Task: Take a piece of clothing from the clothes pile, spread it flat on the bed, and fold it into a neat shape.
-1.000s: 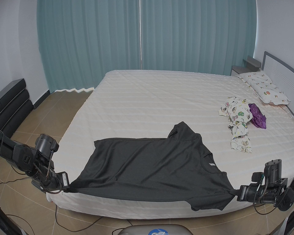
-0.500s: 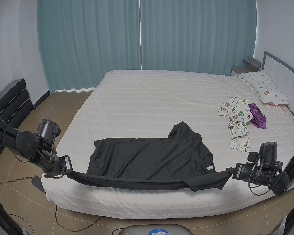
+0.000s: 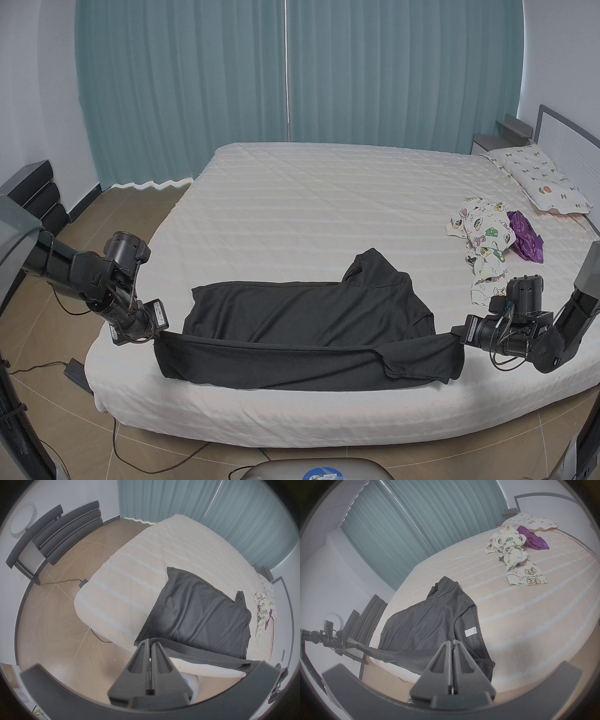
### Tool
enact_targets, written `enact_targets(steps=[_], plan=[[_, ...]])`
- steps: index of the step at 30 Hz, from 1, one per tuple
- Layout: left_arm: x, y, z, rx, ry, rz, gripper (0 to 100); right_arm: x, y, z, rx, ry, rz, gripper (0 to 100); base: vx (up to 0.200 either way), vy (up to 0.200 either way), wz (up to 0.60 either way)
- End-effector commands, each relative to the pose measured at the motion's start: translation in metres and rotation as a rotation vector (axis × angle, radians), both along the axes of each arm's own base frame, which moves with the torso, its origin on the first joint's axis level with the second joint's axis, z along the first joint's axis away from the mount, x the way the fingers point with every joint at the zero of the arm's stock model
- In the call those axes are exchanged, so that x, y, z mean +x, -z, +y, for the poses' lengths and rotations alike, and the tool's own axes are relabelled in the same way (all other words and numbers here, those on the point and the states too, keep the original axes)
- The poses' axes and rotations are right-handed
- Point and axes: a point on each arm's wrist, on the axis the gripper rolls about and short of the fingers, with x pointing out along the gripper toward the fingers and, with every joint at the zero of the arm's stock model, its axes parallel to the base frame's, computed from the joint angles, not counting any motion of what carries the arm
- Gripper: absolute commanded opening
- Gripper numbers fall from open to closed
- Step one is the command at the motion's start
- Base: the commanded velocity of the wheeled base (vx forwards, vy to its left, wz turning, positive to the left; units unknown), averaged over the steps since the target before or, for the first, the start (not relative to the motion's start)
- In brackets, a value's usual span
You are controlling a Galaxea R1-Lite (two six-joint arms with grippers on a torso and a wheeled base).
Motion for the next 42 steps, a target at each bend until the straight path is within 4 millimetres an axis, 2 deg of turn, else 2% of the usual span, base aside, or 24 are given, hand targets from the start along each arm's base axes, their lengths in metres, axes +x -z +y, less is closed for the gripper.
enact_targets(steps=[1,9,16,30,31,36,41,42], plan=[[0.024,0.024,-0.004,0.0,-0.013,0.034,0,0.016,0.016,0.001,-0.005,0.0,0.029,0,0.0,0.0,0.0],[0.056,0.054,-0.005,0.019,-0.073,0.048,0,0.045,0.044,0.007,-0.014,-0.002,0.052,0,0.0,0.0,0.0],[0.077,0.067,-0.002,0.03,-0.109,0.029,0,0.061,0.06,0.009,-0.021,0.014,0.046,0,0.0,0.0,0.0],[0.1,0.086,0.002,0.024,-0.15,0.076,0,0.076,0.078,0.024,-0.04,0.009,0.039,0,0.0,0.0,0.0],[0.102,0.088,0.001,0.019,-0.152,0.075,100,0.078,0.08,0.024,-0.049,0.022,0.035,100,0.0,0.0,0.0],[0.105,0.093,0.001,0.015,-0.155,0.079,100,0.079,0.079,0.025,-0.044,0.025,0.032,100,0.0,0.0,0.0],[0.104,0.087,0.006,-0.049,-0.157,0.075,100,0.081,0.054,0.021,0.042,0.093,-0.031,100,0.0,0.0,0.0],[0.103,0.078,0.011,-0.084,-0.162,0.062,100,0.081,0.046,0.019,0.065,0.11,-0.056,100,0.0,0.0,0.0]])
